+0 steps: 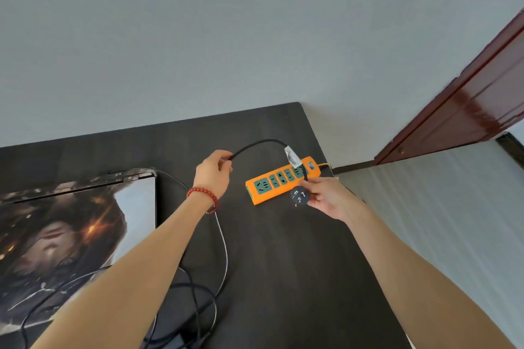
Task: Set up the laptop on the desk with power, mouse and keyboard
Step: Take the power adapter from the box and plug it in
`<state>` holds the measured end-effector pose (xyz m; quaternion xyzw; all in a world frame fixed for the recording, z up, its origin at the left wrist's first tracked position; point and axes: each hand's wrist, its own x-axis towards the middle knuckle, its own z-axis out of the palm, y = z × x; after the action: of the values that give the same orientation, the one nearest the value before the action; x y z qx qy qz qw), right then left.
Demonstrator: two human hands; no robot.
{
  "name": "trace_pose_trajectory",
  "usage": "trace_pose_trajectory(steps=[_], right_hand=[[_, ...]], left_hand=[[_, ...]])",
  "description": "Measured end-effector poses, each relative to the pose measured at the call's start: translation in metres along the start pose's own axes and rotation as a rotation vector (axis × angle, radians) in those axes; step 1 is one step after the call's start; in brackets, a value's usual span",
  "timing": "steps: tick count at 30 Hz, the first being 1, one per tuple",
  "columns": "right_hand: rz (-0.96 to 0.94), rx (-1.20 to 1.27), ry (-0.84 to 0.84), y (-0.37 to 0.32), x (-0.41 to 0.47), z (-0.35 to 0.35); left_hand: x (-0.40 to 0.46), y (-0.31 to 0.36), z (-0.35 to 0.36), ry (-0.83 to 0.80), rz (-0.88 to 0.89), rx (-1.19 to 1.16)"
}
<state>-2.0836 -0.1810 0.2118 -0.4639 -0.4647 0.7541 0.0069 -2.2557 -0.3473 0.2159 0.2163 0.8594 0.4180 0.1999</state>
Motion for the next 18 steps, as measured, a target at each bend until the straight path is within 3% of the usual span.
trace_pose_trajectory(steps=[4, 8, 18], right_hand=[[0.075, 0.103, -0.114, -0.003, 0.026, 0.0], [0.005, -0.099, -0.162, -0.003, 0.044, 0.007], [-0.465, -0.718, 0.192, -0.007, 0.072, 0.05]], left_hand=[[0.011, -0.021, 0.003, 0.085, -0.06, -0.011], [0.018, -0.034, 0.005, 0.121, -0.084, -0.038], [0.032, -0.062, 0.001, 0.153, -0.191, -0.136]])
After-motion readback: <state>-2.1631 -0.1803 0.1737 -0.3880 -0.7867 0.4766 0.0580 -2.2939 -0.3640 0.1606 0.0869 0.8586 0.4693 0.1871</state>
